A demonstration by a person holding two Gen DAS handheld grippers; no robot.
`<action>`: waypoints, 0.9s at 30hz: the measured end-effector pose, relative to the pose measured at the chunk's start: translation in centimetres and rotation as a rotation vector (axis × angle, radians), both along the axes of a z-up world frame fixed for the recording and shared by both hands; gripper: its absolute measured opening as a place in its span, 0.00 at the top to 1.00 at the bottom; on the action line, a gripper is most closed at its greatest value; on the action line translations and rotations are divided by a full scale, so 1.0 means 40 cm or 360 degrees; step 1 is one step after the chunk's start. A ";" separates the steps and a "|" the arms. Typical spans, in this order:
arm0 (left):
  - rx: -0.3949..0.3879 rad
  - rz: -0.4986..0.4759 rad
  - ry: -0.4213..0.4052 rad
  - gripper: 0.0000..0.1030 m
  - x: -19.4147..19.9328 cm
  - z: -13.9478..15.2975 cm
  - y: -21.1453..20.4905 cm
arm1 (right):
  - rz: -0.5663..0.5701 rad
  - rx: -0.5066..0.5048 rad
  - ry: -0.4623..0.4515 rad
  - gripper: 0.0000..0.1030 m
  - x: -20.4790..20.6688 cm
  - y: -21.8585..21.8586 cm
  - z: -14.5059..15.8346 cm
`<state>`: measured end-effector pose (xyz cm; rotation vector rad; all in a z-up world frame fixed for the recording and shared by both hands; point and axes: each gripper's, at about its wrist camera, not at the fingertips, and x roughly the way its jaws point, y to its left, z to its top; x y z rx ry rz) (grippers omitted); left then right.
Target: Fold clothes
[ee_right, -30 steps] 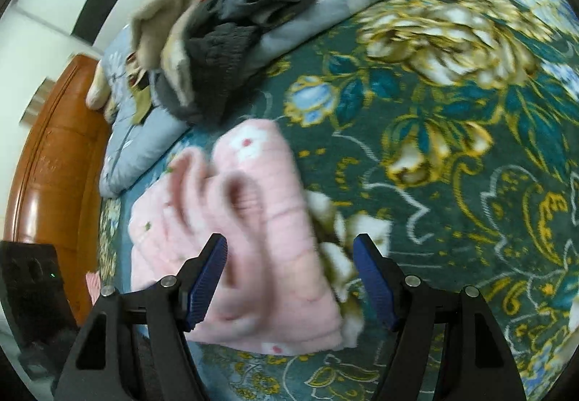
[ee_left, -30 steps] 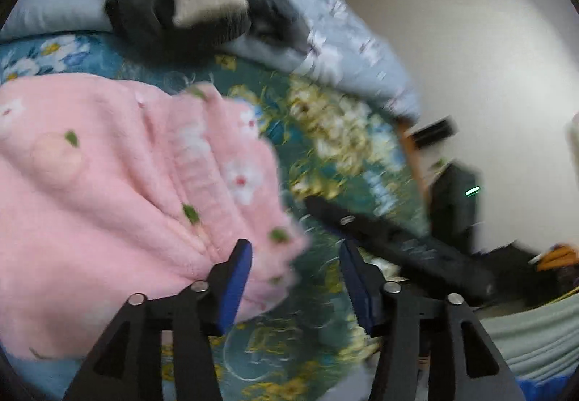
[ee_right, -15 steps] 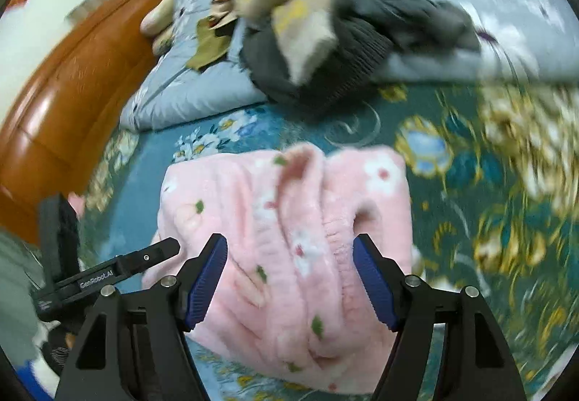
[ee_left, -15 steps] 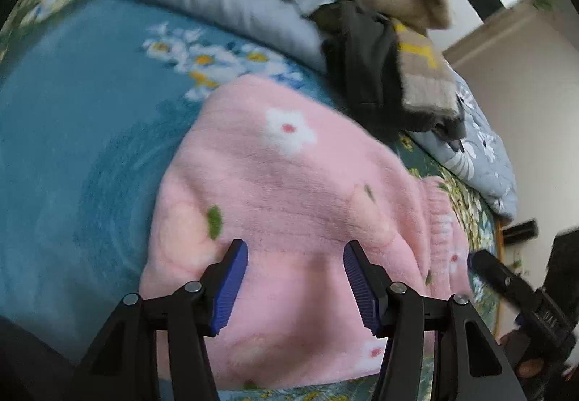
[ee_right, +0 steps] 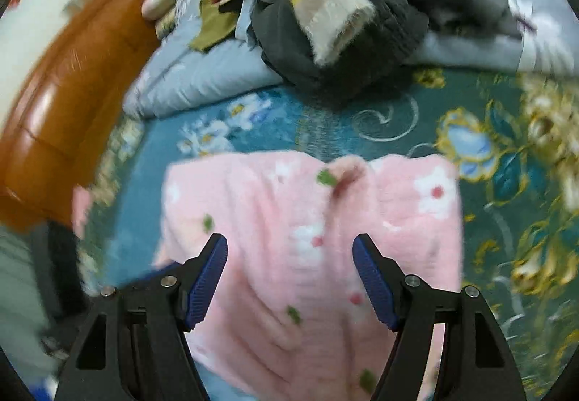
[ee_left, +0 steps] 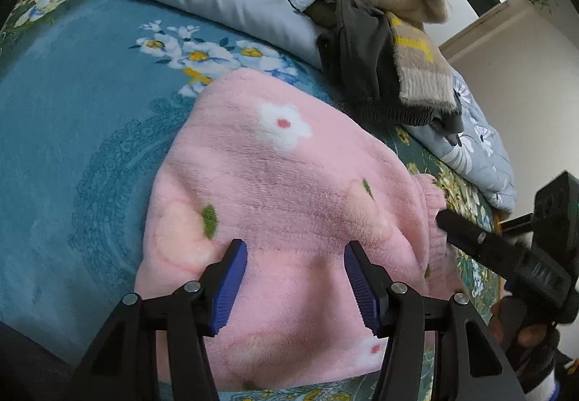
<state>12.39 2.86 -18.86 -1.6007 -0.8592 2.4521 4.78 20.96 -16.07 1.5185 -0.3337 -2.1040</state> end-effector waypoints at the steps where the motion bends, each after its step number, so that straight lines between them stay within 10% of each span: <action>1: -0.0002 -0.0002 0.0000 0.42 -0.001 0.000 0.000 | 0.0008 -0.0043 -0.0013 0.29 -0.003 -0.004 0.002; 8: 0.0041 0.0022 0.0003 0.42 0.001 -0.002 -0.013 | -0.0196 -0.0164 -0.0169 0.35 -0.033 0.030 -0.052; 14: 0.0060 0.0040 0.0000 0.42 0.003 -0.005 -0.017 | -0.0171 -0.0156 -0.0239 0.90 -0.018 0.021 -0.049; 21: 0.0150 0.0066 0.0106 0.42 0.019 0.020 -0.033 | -0.0288 -0.0380 -0.0046 0.93 0.022 0.113 0.075; 27: 0.0094 -0.0021 0.0056 0.42 0.008 0.011 -0.001 | -0.0313 -0.0087 -0.0080 0.93 0.017 0.165 0.012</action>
